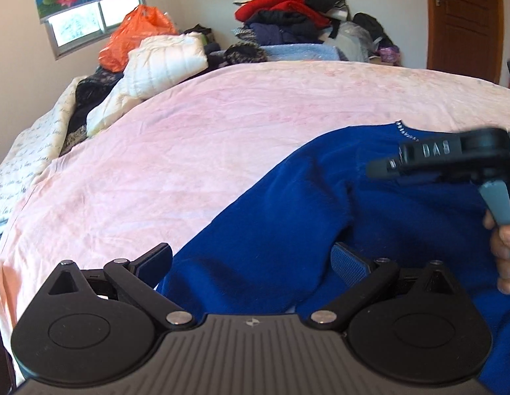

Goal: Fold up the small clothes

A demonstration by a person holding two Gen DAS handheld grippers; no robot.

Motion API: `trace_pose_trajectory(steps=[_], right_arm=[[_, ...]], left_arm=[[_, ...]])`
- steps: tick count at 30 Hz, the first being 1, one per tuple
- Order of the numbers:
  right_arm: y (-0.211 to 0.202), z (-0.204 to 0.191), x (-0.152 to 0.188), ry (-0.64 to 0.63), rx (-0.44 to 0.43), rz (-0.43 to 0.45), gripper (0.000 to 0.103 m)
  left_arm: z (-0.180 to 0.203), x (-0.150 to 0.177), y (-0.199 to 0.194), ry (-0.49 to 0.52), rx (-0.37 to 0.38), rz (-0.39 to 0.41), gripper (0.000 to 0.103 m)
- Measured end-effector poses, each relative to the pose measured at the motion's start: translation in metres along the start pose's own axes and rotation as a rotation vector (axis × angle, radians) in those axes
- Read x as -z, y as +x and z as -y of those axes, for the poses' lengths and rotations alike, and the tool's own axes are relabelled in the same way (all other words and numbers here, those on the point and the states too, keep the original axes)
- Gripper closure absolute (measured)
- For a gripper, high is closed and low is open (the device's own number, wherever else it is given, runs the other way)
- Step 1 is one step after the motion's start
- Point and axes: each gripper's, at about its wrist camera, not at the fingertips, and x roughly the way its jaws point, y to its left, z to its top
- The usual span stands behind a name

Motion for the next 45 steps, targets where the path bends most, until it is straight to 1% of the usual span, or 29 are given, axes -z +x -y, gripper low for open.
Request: trace_pose_trajectory(steps=[1,2,3,5,7,8,10,11,15,17,19,20,21,22,23,24,25,26,27,28,30,31,33,35,37,38,40,44,45], right_arm=[[0.007,0.0,0.004,-0.012,0.03,-0.039,0.05],[0.007,-0.001,0.007,-0.025,0.048,-0.042,0.05],[0.004,-0.005,0.01,-0.031,0.049,-0.03,0.049],[-0.008,-0.01,0.015,-0.04,0.023,-0.024,0.041],[-0.024,-0.014,0.024,-0.09,0.012,-0.042,0.018],[-0.031,-0.015,0.031,-0.12,0.024,-0.058,0.016],[-0.053,-0.011,0.049,-0.177,0.054,-0.103,0.015],[-0.064,-0.008,0.059,-0.191,0.05,-0.123,0.015],[-0.13,0.013,0.108,-0.225,-0.05,-0.178,0.015],[-0.167,0.022,0.128,-0.201,-0.112,-0.19,0.015],[-0.202,0.029,0.145,-0.19,-0.144,-0.202,0.015],[-0.216,0.031,0.151,-0.195,-0.137,-0.222,0.014],[-0.23,0.031,0.155,-0.217,-0.107,-0.252,0.013],[-0.243,0.026,0.158,-0.264,-0.047,-0.272,0.013],[-0.253,0.02,0.157,-0.313,0.01,-0.274,0.013],[-0.262,0.012,0.153,-0.359,0.044,-0.266,0.013],[-0.269,0.002,0.146,-0.402,0.061,-0.245,0.013],[-0.275,-0.01,0.136,-0.45,0.063,-0.203,0.013],[-0.278,-0.022,0.126,-0.483,0.044,-0.159,0.011],[-0.278,-0.033,0.116,-0.51,0.003,-0.117,0.007],[-0.266,-0.057,0.095,-0.56,-0.065,-0.059,0.005],[-0.253,-0.068,0.086,-0.574,-0.091,-0.049,0.004],[-0.218,-0.087,0.07,-0.558,-0.157,-0.082,0.004],[-0.166,-0.103,0.057,-0.509,-0.218,-0.163,0.005],[-0.119,-0.118,0.058,-0.504,-0.264,-0.233,0.009],[-0.095,-0.126,0.063,-0.501,-0.283,-0.272,0.009],[-0.054,-0.136,0.072,-0.496,-0.311,-0.328,0.014],[-0.001,-0.145,0.091,-0.459,-0.355,-0.405,0.022],[0.007,-0.146,0.096,-0.445,-0.368,-0.424,0.027]], left_arm=[[-0.003,0.001,0.002,-0.008,0.002,-0.012,0.0],[-0.005,0.002,0.003,-0.015,0.007,-0.023,0.0],[-0.007,0.003,0.004,-0.019,0.014,-0.03,0.0],[-0.011,0.003,0.002,-0.02,0.016,-0.024,0.0],[-0.017,0.005,-0.001,-0.019,0.002,-0.012,0.0],[-0.021,0.006,-0.003,-0.019,-0.006,-0.006,0.0],[-0.03,0.01,-0.005,-0.022,-0.024,0.001,0.0],[-0.035,0.012,-0.005,-0.025,-0.034,-0.002,0.0],[-0.058,0.02,0.002,-0.068,-0.048,-0.041,0.0],[-0.069,0.023,0.006,-0.099,-0.055,-0.065,0.0],[-0.078,0.025,0.006,-0.131,-0.059,-0.077,0.0],[-0.081,0.025,0.004,-0.142,-0.053,-0.077,0.0],[-0.083,0.025,0.002,-0.147,-0.045,-0.075,0.0],[-0.085,0.025,0.0,-0.147,-0.04,-0.07,0.0],[-0.085,0.023,-0.004,-0.141,-0.044,-0.063,0.0],[-0.086,0.022,-0.007,-0.132,-0.056,-0.052,0.0],[-0.086,0.021,-0.011,-0.123,-0.072,-0.04,0.0],[-0.086,0.019,-0.015,-0.116,-0.087,-0.029,0.0],[-0.087,0.017,-0.019,-0.112,-0.098,-0.018,0.0],[-0.089,0.016,-0.023,-0.11,-0.107,-0.009,0.0],[-0.093,0.013,-0.029,-0.107,-0.118,0.007,0.0],[-0.096,0.013,-0.032,-0.106,-0.128,0.013,0.0],[-0.103,0.012,-0.035,-0.11,-0.163,0.02,0.0],[-0.112,0.013,-0.037,-0.124,-0.2,0.025,0.0],[-0.122,0.014,-0.036,-0.149,-0.228,0.022,0.0],[-0.126,0.015,-0.035,-0.163,-0.232,0.017,0.0],[-0.133,0.018,-0.034,-0.19,-0.227,0.008,0.0],[-0.137,0.021,-0.032,-0.203,-0.221,0.006,0.0],[-0.137,0.021,-0.032,-0.202,-0.219,0.007,0.0]])
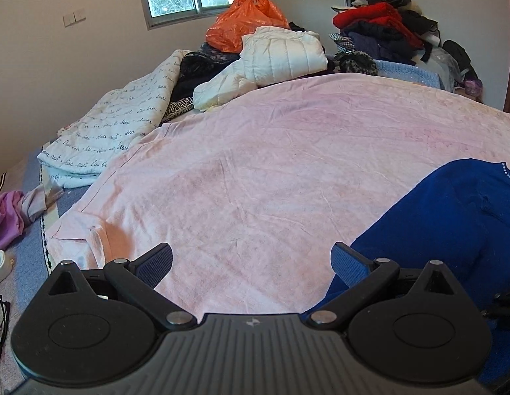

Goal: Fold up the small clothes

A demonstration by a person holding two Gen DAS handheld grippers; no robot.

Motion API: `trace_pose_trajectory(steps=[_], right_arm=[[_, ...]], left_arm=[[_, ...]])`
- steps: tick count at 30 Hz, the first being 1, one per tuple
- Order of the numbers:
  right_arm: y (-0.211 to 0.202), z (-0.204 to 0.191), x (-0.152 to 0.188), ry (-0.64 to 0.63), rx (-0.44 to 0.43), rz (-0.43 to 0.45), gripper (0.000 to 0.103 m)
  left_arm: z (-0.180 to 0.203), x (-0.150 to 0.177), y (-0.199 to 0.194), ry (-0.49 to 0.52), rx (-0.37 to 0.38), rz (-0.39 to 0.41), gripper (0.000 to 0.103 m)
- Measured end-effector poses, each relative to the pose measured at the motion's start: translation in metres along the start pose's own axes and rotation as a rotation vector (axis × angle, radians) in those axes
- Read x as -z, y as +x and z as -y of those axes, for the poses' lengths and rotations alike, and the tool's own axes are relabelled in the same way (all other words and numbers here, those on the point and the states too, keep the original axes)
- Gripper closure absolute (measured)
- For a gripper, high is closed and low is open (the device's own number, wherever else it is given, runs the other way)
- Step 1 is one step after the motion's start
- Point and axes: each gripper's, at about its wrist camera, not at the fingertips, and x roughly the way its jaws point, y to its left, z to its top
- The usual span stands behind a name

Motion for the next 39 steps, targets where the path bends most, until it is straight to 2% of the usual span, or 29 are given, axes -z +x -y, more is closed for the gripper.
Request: trace_pose_trajectory(steps=[2,3,4,5,6,8,12,17,20,21,23,24,25,26,27,30,35,37,39], right_arm=[[0.007,-0.004,0.005,-0.015,-0.034,-0.001,0.034],[0.007,-0.008,0.007,-0.04,-0.045,-0.008,0.045],[0.008,-0.015,0.007,-0.061,-0.055,-0.033,0.074],[0.006,-0.02,0.007,-0.081,-0.021,-0.041,0.091],[0.001,-0.023,0.007,-0.11,0.023,-0.035,0.098],[-0.018,-0.025,0.002,-0.14,0.066,0.01,0.099],[-0.076,-0.014,-0.017,-0.106,0.106,0.168,0.099],[-0.125,0.011,-0.022,-0.04,0.207,0.281,0.099],[-0.149,0.04,-0.015,0.021,0.332,0.316,0.099],[-0.15,0.052,-0.013,0.045,0.421,0.317,0.098],[-0.147,0.075,-0.005,0.107,0.668,0.311,0.079],[-0.146,0.085,0.001,0.14,0.77,0.307,0.061],[-0.145,0.093,0.009,0.168,0.824,0.318,0.051],[-0.149,0.099,0.016,0.194,0.805,0.34,0.052],[-0.151,0.107,0.025,0.249,0.733,0.366,0.053],[-0.149,0.129,0.049,0.461,0.467,0.438,0.047],[-0.134,0.133,0.086,0.713,0.205,0.473,0.048],[-0.124,0.127,0.091,0.764,0.127,0.451,0.048],[-0.114,0.119,0.093,0.783,0.104,0.417,0.048]], left_arm=[[0.001,0.001,0.001,-0.001,0.006,-0.002,0.0],[0.001,0.001,0.002,-0.006,0.008,-0.005,0.0],[0.001,0.002,0.003,-0.012,0.01,-0.01,0.0],[0.001,0.002,0.004,-0.02,0.011,-0.015,0.0],[0.001,0.002,0.006,-0.028,0.013,-0.021,0.0],[0.002,0.002,0.006,-0.042,0.019,-0.025,0.0],[0.008,0.001,0.005,-0.037,0.036,-0.027,0.0],[0.018,-0.001,0.0,-0.015,0.052,-0.012,0.0],[0.025,0.002,0.002,0.003,0.06,-0.024,0.0],[0.027,0.003,0.004,0.006,0.064,-0.031,0.0],[0.031,0.006,0.007,0.016,0.074,-0.044,0.0],[0.034,0.008,0.007,0.023,0.079,-0.048,0.0],[0.036,0.009,0.007,0.032,0.083,-0.049,0.0],[0.039,0.01,0.007,0.042,0.084,-0.051,0.0],[0.041,0.011,0.008,0.052,0.084,-0.053,0.0],[0.046,0.012,0.007,0.066,0.088,-0.055,0.0],[0.052,0.012,0.003,0.074,0.111,-0.047,0.0],[0.055,0.012,0.001,0.075,0.122,-0.045,0.0],[0.061,0.013,-0.001,0.076,0.14,-0.042,0.0]])
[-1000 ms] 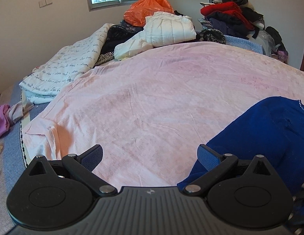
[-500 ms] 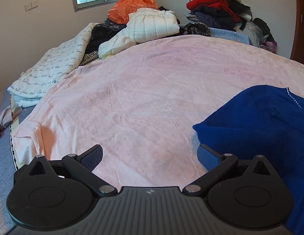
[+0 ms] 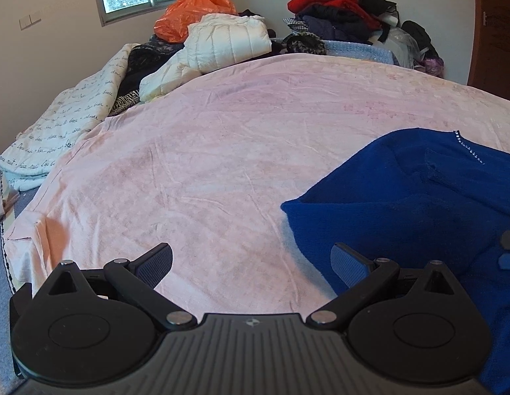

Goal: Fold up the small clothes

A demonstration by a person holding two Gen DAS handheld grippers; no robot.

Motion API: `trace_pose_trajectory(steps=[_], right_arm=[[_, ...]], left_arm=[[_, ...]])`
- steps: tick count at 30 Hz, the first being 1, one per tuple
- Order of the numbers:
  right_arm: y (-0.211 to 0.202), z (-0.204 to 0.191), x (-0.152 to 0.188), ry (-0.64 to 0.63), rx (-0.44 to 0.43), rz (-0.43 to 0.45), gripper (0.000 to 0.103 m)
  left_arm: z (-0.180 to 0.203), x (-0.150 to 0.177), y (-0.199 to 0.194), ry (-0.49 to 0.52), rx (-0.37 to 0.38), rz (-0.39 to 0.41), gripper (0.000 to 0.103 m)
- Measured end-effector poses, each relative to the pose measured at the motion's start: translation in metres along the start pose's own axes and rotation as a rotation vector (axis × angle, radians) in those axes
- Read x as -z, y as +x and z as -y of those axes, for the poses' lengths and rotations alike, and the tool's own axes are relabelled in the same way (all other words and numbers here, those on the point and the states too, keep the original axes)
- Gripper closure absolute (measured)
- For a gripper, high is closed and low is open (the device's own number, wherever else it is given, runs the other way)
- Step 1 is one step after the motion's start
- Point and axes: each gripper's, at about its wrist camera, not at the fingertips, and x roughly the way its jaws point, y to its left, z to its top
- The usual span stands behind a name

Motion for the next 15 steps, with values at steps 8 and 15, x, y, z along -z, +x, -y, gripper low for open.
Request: trace_pose_trajectory(steps=[8,15], right_arm=[[0.038,-0.001,-0.003,0.113,-0.033,0.138,0.05],[0.065,-0.002,-0.013,0.111,0.022,0.17,0.092]], left_arm=[[0.032,-0.001,-0.002,0.048,0.057,0.005,0.0],[0.05,0.002,-0.001,0.086,0.087,-0.002,0.0]])
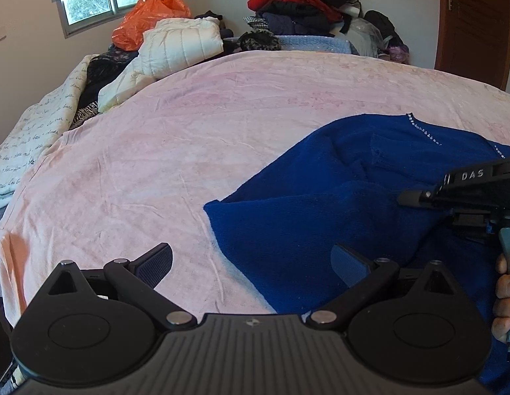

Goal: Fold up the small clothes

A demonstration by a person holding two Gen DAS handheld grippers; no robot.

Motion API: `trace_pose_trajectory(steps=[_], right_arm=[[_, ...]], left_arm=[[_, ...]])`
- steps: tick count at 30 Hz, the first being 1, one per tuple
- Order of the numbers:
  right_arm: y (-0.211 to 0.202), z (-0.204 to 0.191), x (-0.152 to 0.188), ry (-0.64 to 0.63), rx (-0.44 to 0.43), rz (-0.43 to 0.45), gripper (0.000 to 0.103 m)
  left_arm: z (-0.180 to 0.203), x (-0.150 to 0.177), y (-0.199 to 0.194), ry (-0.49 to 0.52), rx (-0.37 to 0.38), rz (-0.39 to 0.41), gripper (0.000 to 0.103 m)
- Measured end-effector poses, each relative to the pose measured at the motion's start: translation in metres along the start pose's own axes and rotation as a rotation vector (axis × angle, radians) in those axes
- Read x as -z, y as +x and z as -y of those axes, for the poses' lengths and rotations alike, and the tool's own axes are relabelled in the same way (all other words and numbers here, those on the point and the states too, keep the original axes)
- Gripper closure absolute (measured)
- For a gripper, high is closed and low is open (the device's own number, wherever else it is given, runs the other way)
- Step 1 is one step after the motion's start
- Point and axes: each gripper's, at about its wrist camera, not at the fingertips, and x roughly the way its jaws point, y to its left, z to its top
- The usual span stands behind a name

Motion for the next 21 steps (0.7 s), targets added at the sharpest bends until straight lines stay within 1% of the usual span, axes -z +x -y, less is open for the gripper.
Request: trace_pose_trajectory(steps=[2,5,8,11,13,17,19,21], right_arm=[[0.0,0.003,-0.005,-0.001,-0.007,-0.023,0.093],[-0.008,-0.011,-0.023,-0.042,-0.02,-0.018,0.093],[-0.015,-0.044,-0.048,-0.142,-0.03,-0.012,0.093],[-0.02,-0.08,-0.061,-0.246,-0.029,-0.011,0.093],[-0.025,-0.099,-0.067,-0.291,-0.04,-0.007,0.093],[-0.045,-0.123,-0.077,-0.34,-0.105,0.016,0.093],[-0.058,-0.134,-0.085,-0.36,-0.125,0.048,0.093],[-0.07,-0.139,-0.093,-0.383,-0.122,0.088,0.093]], left_arm=[[0.003,0.0,-0.002,0.004,0.0,0.012,0.0],[0.009,0.0,-0.004,0.016,-0.008,0.043,0.0],[0.023,0.0,-0.004,0.041,0.005,0.064,0.0],[0.04,0.001,-0.002,0.08,0.007,0.082,0.0],[0.052,0.0,0.002,0.109,-0.032,0.104,0.0],[0.069,-0.007,0.01,0.141,-0.128,0.162,0.0],[0.074,-0.012,0.018,0.134,-0.167,0.165,0.0],[0.075,-0.018,0.028,0.116,-0.183,0.155,0.0]])
